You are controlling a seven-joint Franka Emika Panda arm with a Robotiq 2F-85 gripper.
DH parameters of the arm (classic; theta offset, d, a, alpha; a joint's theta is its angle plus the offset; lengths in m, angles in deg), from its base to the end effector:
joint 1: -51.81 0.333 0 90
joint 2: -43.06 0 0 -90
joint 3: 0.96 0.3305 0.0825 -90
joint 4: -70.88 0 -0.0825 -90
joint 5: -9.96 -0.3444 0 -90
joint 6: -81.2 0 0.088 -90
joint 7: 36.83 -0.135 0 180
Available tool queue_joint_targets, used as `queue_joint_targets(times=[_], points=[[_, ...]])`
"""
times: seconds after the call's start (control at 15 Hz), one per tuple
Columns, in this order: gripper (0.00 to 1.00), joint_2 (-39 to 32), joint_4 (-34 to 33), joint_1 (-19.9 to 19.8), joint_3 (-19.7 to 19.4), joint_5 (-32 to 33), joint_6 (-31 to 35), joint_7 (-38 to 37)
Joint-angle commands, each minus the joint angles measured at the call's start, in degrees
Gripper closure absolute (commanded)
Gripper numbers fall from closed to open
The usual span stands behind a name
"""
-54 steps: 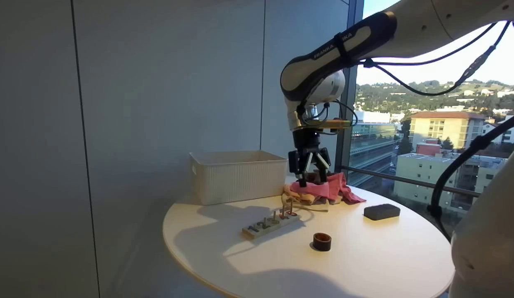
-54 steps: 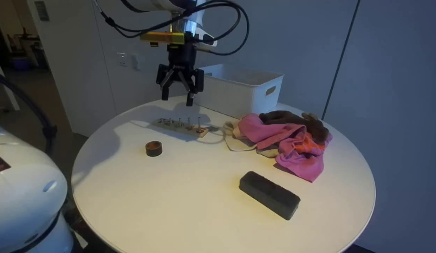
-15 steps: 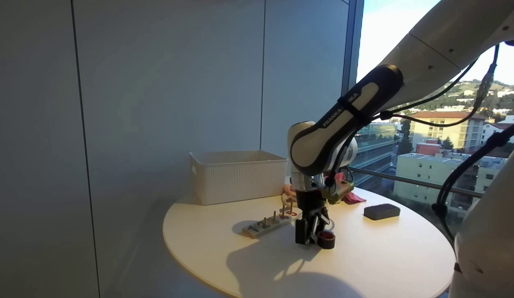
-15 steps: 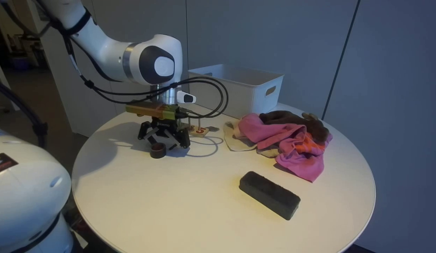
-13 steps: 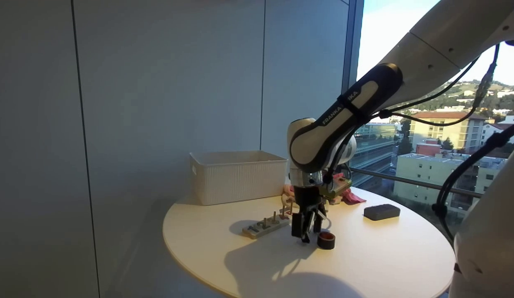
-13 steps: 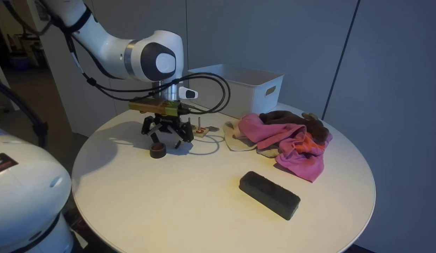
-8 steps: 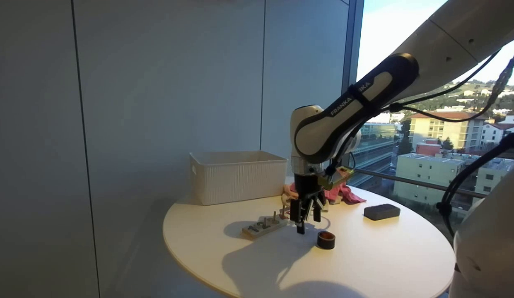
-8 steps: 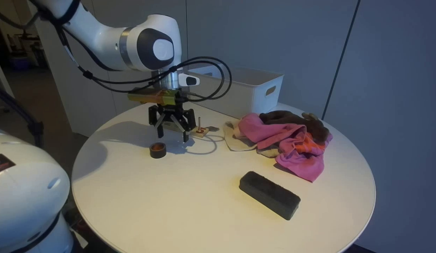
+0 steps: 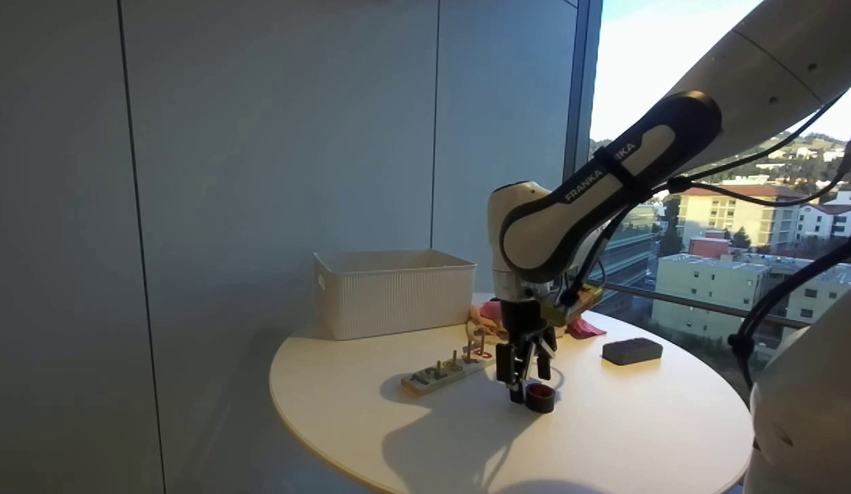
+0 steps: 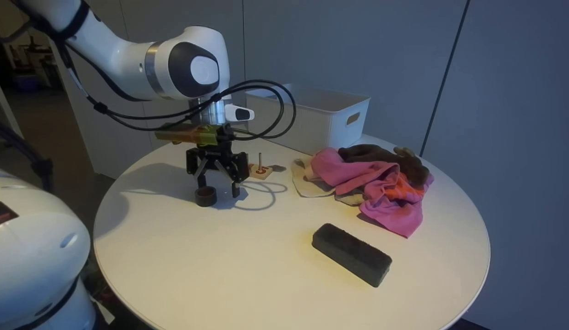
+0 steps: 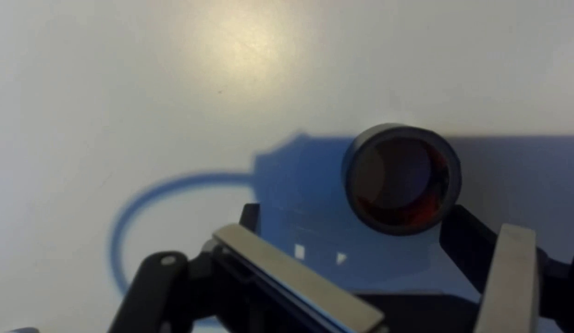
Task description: Put the black item on the object
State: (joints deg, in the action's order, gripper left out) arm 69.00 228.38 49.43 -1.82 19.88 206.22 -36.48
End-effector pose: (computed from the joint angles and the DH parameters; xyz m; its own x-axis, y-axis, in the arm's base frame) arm 0.3136 -0.0278 0.3560 0.9914 0.0512 -0.1205 0.0659 -0.9904 0.1217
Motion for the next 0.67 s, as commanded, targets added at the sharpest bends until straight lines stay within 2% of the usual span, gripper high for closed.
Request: queue_joint_targets(times=[0.0,0.07,0.13,0.27,0.33,0.4,0.6], points=[[0.0,3.42,-0.09,1.96,-1.54,-4.32,-3.5,5.14],[0.03,3.59,-0.19,1.89,-1.64,-4.77,-4.12,5.56],[0.27,3.96,-0.19,2.18,-2.19,-5.93,-5.18,6.76],[0.29,4.23,-0.2,2.04,-2.66,-6.91,-6.13,7.97],[0.38,4.33,-0.2,1.84,-2.72,-6.8,-6.65,8.3],[0.11,4.37,-0.2,1.64,-2.71,-6.3,-6.84,8.58],[0.01,3.69,-0.21,1.31,-2.34,-4.56,-5.45,8.98]])
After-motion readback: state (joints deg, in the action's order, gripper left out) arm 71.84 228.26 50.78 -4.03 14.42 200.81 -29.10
